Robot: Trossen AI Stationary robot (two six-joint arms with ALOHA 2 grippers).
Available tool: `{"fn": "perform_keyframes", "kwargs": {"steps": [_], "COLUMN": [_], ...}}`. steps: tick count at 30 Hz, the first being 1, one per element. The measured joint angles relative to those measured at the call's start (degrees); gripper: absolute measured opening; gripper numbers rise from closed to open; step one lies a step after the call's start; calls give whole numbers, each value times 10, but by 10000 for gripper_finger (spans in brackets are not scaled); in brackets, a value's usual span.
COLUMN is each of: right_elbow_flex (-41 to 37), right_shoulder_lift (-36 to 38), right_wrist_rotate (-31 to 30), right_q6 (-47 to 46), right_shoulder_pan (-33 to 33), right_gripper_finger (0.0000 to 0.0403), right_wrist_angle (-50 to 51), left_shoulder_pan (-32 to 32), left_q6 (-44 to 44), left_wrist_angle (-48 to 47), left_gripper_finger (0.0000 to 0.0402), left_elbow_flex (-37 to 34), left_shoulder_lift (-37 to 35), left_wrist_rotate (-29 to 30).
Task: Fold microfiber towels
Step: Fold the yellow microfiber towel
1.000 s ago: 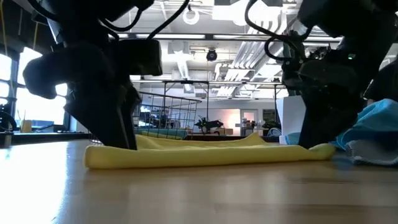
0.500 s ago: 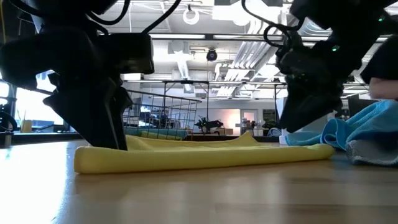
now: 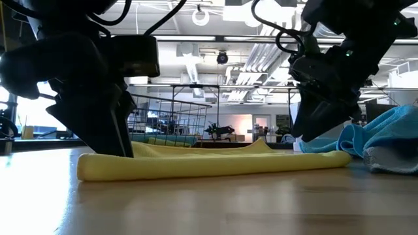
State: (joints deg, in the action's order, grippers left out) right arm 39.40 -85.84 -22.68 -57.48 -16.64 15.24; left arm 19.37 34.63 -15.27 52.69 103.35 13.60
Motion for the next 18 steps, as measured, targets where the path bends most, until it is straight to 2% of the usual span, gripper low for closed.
{"fn": "perform_keyframes", "kwargs": {"steps": [11, 18], "right_elbow_flex": [0, 0], "right_shoulder_lift": [-2, -49], "right_wrist_rotate": [-27, -10], "right_q6": [-56, -86], "right_shoulder_pan": [9, 9], "right_gripper_finger": [200, 200], "right_wrist_angle": [3, -12], "left_shoulder_pan": [2, 2], "left_q6": [12, 12], "left_wrist_angle": [-1, 0], "left_gripper_finger": [172, 172], "left_elbow_flex": [0, 0], "left_shoulder_lift": [0, 0], "left_wrist_rotate": [19, 21]}}
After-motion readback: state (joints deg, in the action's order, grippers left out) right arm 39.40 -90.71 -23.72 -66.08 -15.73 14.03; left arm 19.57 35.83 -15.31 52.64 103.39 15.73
